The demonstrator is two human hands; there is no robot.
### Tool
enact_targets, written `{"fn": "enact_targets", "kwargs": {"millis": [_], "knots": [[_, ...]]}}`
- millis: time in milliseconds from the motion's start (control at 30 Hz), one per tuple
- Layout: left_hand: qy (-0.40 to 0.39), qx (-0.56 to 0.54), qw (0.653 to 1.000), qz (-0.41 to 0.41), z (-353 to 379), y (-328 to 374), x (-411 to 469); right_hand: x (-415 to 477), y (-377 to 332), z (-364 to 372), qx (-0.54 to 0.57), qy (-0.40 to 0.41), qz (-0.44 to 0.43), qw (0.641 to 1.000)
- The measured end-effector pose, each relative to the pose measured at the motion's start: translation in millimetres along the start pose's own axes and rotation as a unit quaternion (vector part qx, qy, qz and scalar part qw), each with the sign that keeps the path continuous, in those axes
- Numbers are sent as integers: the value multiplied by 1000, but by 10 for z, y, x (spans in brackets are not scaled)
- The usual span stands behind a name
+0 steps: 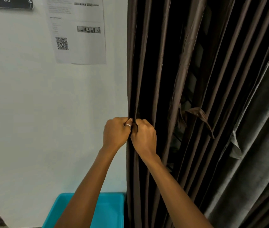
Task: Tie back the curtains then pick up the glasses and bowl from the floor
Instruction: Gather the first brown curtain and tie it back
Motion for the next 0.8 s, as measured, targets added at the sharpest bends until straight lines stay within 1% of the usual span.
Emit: {"fn": "enact_targets", "kwargs": {"millis": [100,267,367,500,533,600,667,700,733,800], "knots": [[-17,-12,1000,-5,36,-6,-29,-12,1,24,2,1,0,1000],[-39,-22,999,-31,43,56,-7,-74,-28,102,-23,-26,-19,999],[-34,16,998,-44,12,122,32,-101,-54,91,-13,-13,-20,1000],[-17,68,996,-60,-44,162,78,-160,-49,97,29,-9,-24,999],[-15,80,995,-58,-53,181,75,-142,-16,117,28,-17,-25,999],[-17,95,994,-47,-56,219,59,-98,26,170,43,-64,-40,996],[-15,96,995,-37,-76,219,40,-63,66,178,107,-125,-51,985],[-14,95,995,-36,-90,205,34,-37,126,121,134,-129,-39,982],[-14,96,995,-35,-104,185,33,9,211,11,147,-96,-22,984],[-15,96,995,-33,-120,153,36,76,403,-334,109,48,20,993]]}}
Point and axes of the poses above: each hand's wrist, its own x-axis towards the middle knuckle, its own z-axis out of the palm, y = z × x, the point moved 10 cm from there along x, towards the middle knuckle, and after that the axes turned 8 degrees about z, right-handed, at the moved point
